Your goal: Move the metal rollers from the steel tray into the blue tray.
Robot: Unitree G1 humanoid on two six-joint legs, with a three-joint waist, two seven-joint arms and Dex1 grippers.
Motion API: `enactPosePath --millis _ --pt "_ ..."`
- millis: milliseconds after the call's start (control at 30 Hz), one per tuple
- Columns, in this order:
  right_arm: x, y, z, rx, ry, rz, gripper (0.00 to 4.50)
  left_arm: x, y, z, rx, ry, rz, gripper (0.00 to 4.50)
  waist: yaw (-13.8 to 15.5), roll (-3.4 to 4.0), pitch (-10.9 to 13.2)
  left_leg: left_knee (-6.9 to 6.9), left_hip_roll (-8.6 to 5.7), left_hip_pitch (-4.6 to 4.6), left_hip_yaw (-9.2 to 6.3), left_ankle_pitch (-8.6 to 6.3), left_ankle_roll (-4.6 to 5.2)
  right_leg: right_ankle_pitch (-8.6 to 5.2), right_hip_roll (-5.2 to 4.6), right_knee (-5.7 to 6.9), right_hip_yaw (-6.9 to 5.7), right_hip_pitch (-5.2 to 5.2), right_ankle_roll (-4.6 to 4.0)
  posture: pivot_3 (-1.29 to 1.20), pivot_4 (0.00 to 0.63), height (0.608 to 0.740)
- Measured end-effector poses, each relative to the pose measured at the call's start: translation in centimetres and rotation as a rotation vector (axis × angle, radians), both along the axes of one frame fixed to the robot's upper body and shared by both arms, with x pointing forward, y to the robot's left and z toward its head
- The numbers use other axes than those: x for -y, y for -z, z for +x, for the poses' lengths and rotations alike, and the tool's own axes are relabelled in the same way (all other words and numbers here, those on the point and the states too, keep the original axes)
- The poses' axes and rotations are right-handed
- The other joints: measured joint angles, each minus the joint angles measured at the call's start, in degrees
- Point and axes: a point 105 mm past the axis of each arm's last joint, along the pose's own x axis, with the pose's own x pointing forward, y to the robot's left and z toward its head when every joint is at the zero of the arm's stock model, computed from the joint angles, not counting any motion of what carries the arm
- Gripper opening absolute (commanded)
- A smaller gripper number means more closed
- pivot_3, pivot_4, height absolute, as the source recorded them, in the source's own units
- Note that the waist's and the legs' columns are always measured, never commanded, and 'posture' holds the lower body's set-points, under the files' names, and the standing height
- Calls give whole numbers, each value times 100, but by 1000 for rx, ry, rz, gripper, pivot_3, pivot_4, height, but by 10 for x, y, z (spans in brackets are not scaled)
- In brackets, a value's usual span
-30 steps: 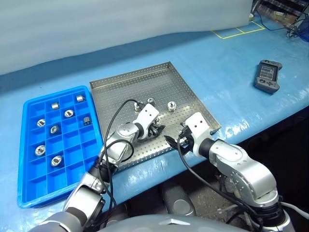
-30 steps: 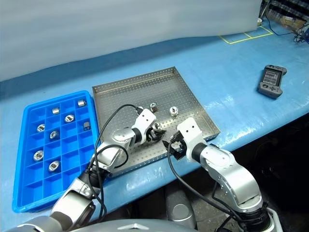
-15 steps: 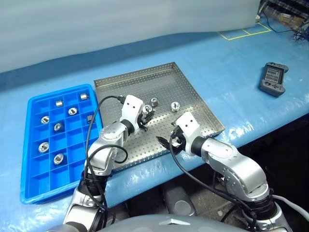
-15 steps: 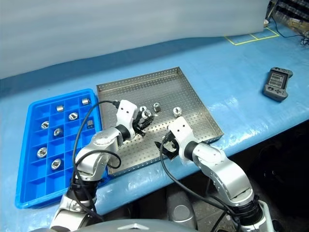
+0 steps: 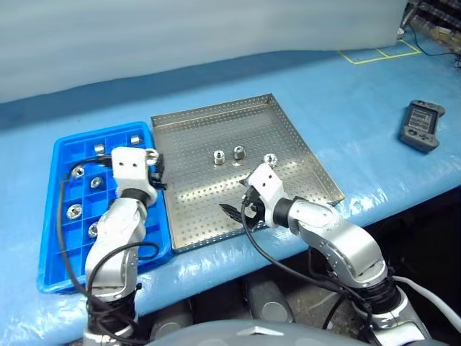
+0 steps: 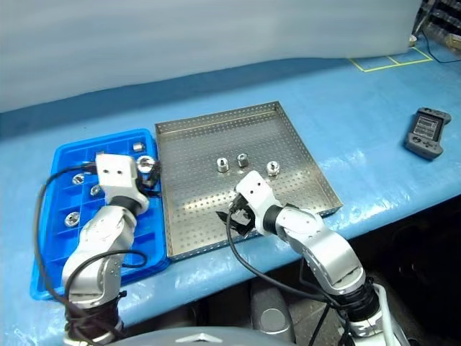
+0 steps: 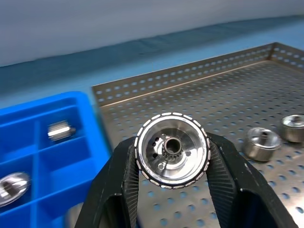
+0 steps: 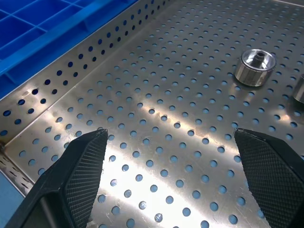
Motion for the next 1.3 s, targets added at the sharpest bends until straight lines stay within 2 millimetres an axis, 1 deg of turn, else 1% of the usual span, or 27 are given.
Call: enactPosePath --millis 33,100,200,333,467,533,600,767,933,1067,1200,1233,1267,1300 --pt "-4 -1 0 0 -22 5 4500 -10 0 -7 3 -64 8 1690 23 0 0 0 0 0 0 0 0 0 0 -1 0 0 0 -99 150 740" --pt "-12 -2 2 8 -60 8 4500 -23 4 -18 -7 -144 22 1690 100 -1 1 0 0 -1 0 0 0 0 -1 -2 0 -1 0 -71 150 740" --pt "-21 -4 4 21 -111 5 4500 -36 14 -35 -48 -244 44 1690 262 -2 1 0 0 0 -2 0 0 0 -1 -1 -3 0 -2 -42 150 740" --pt "-32 -6 5 33 -168 7 4500 -49 27 -57 -95 -384 -12 1690 425 -4 2 3 0 -2 -3 -1 0 0 -3 -3 -6 1 -2 -13 150 740" --pt "-39 -7 7 39 -211 7 4500 -57 32 -76 -129 -484 23 1690 559 -6 3 2 0 -1 -5 -1 0 -2 -2 -2 -9 1 -6 9 150 740" --pt "-41 -5 6 33 -225 7 4500 -58 34 -83 -145 -505 45 1690 596 -6 3 2 0 -3 -5 -1 0 -4 -3 -4 -9 1 -8 14 150 740" --pt "-43 -3 4 28 -236 5 4500 -57 37 -87 -161 -511 52 1690 629 -6 3 2 0 -4 -5 -1 0 -18 -4 -4 -10 1 -32 20 150 740" --pt "-44 -3 3 29 -248 4 4500 -58 38 -99 -175 -546 58 1690 633 -6 3 1 2 -2 -5 -1 0 -20 -4 -2 -13 0 -36 36 150 740" --pt "-45 -3 2 23 -261 10 4500 -59 46 -112 -236 -575 60 1690 639 -6 3 1 2 -3 -8 -1 0 -23 -4 -2 -17 0 -39 49 150 740" --pt "-47 -4 1 22 -267 15 4500 -60 54 -118 -291 -595 62 1690 640 -6 3 1 2 -3 -8 -1 0 -23 -4 -2 -18 0 -40 47 150 740" --pt "-48 -4 1 23 -268 17 4500 -59 54 -121 -314 -594 55 1690 635 -6 3 -1 2 -2 -8 -2 0 -24 -4 -2 -18 0 -41 37 150 740" --pt "-48 -4 1 23 -268 18 4500 -58 55 -121 -320 -590 49 2417 635 -6 3 -1 2 -2 -8 -2 0 -24 -4 -2 -18 0 -41 35 150 740" --pt "-48 -4 1 24 -267 16 4500 -58 55 -121 -325 -586 44 2660 638 -6 3 -1 2 -2 -8 -2 0 -24 -4 -2 -18 0 -41 31 150 740" --pt "-48 -4 1 24 -267 16 4500 -58 55 -121 -328 -583 40 2994 638 -6 3 0 2 -2 -8 -2 0 -24 -4 -2 -18 0 -42 27 150 740"
